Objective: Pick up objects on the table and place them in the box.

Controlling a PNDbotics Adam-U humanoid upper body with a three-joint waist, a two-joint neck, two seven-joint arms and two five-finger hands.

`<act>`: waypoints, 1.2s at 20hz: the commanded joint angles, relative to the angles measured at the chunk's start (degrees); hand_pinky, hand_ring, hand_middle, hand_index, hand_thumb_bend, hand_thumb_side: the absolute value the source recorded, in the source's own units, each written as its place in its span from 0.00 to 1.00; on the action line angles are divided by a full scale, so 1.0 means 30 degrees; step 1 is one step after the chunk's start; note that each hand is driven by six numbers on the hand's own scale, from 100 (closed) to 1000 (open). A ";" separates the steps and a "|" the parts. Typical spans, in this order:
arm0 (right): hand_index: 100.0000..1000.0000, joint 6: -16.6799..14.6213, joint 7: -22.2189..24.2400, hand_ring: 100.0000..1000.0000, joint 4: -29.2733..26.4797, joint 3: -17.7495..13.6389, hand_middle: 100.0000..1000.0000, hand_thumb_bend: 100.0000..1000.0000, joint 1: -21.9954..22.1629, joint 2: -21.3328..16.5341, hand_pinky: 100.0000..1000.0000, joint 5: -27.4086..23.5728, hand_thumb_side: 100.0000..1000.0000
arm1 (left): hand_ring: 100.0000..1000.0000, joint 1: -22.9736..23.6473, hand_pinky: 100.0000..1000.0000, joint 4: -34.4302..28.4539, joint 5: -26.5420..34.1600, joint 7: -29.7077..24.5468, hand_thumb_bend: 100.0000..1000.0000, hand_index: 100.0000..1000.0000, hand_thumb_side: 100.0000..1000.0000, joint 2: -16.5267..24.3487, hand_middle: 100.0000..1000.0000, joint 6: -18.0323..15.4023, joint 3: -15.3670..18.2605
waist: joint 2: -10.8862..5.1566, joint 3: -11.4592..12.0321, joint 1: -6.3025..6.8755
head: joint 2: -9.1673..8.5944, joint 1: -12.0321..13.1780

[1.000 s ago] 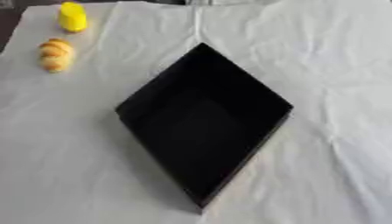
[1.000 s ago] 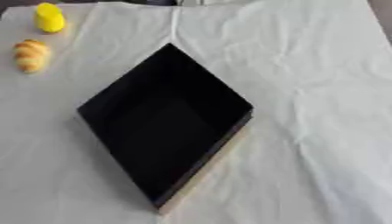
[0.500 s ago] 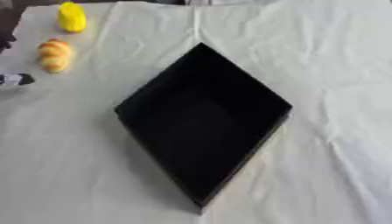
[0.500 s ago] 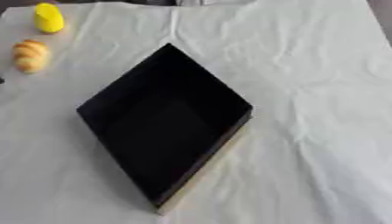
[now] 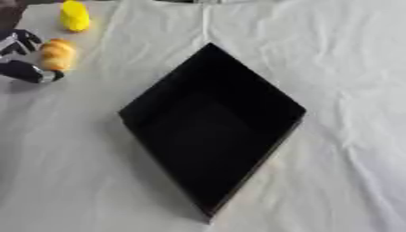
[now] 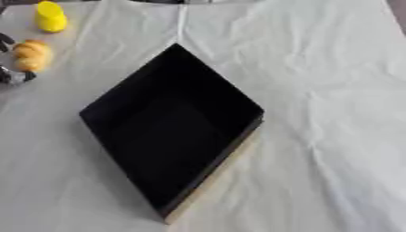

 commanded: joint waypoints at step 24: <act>0.83 -0.0157 0.0038 0.87 -0.0305 -0.0229 0.67 0.07 0.0081 -0.0267 0.87 -0.0270 0.12 | 0.43 0.1002 0.62 -1.2905 0.0536 -0.0099 0.03 0.57 0.03 0.2067 0.37 0.0449 -0.0723 | -0.0728 0.0336 -0.0273 | 0.0142 -0.0449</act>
